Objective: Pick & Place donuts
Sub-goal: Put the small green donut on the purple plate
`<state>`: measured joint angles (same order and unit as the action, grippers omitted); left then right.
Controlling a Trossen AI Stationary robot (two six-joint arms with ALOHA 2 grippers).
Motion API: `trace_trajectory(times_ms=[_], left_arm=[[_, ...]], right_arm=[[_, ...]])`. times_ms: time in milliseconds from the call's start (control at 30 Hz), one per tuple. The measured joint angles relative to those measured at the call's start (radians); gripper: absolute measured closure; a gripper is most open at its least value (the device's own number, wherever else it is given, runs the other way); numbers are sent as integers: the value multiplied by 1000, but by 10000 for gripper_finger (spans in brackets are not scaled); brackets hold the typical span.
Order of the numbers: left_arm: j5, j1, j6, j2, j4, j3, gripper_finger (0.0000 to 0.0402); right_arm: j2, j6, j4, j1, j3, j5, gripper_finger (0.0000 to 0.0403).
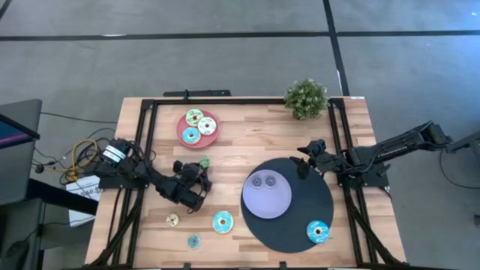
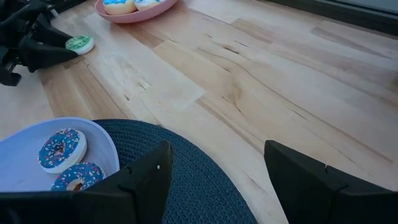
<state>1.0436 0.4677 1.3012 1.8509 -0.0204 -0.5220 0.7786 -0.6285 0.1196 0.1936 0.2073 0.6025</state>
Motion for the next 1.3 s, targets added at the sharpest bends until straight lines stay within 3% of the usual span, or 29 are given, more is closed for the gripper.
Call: trace_trajectory(times_ms=[600, 1033, 1300], left_arm=[[-106, 23, -440, -38, -29, -153, 237], [-89, -20, -719, -39, -24, -276, 237], [-231, -105, -1053, -40, -24, -440, 237]], right_arm=[[0, 0, 0, 0, 0, 0, 159], [0, 0, 0, 0, 0, 0, 159], [0, 0, 0, 0, 0, 0, 159]])
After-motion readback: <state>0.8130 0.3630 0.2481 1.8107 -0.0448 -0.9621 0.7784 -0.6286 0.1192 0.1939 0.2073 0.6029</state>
